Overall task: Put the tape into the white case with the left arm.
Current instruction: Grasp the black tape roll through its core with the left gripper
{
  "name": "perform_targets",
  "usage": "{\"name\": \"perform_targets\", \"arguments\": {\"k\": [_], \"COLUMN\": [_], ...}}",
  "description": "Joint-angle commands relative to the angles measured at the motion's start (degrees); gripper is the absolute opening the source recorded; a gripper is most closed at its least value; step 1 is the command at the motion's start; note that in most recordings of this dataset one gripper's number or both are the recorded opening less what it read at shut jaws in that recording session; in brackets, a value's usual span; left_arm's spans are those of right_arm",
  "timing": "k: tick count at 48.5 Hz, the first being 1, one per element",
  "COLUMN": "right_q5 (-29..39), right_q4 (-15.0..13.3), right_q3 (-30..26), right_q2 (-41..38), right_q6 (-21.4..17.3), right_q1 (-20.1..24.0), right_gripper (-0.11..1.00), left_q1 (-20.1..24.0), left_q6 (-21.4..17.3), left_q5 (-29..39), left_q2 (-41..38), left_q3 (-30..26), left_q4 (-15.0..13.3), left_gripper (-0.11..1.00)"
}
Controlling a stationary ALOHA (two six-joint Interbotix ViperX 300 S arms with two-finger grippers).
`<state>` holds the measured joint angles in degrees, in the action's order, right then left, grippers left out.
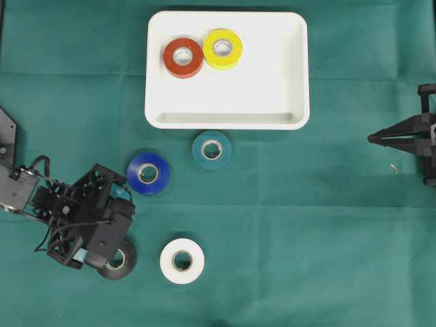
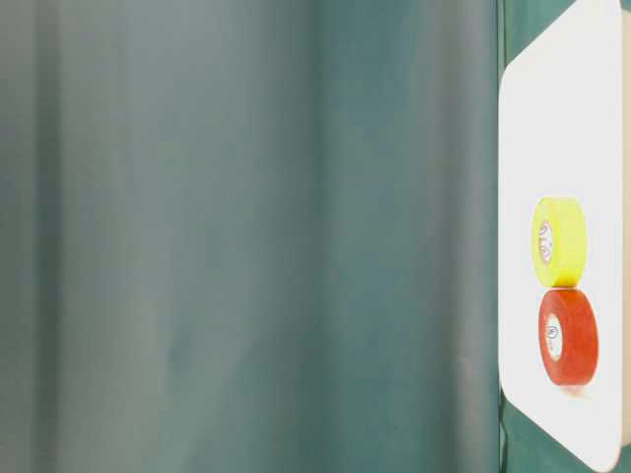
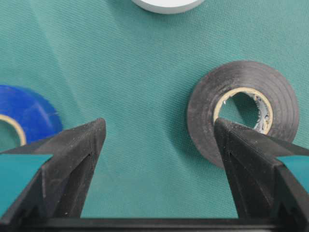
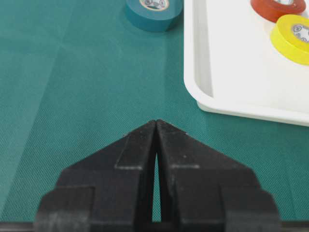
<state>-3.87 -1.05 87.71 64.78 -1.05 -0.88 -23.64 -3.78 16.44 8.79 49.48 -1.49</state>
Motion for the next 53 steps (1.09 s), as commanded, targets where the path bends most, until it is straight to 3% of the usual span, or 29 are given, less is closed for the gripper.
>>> {"name": "perform_targets", "arguments": {"k": [1,27,37,53], "right_q5": [-0.53,-0.53,-0.53,-0.62], "right_q4": [-0.09,-0.62,-0.62,-0.79], "right_q3": [-0.53,-0.53,-0.53,-0.53], "right_q2": [-0.53,-0.53,-0.53,-0.62], "right_q6": [-0.44,-1.49,-1.49,-1.49], "right_q1": [-0.09,-0.09,-0.09,-0.09], "right_gripper": [-0.09,-0.09,-0.09,-0.09], "left_q1": [-0.62,-2.37,-2.37,-2.37], "left_q6": [0.09,0.26,2.64,2.81], "left_q5": [-1.05,-3.52,-3.43,-3.52], "left_q2": [-0.53,-5.01,-5.71,-9.67], "left_q3": [-1.58,-2.72,-2.46,-2.72], "left_q4": [-0.09,-0.09,-0.09,0.0], "left_gripper": [0.9,0.9,0.9,0.9]}}
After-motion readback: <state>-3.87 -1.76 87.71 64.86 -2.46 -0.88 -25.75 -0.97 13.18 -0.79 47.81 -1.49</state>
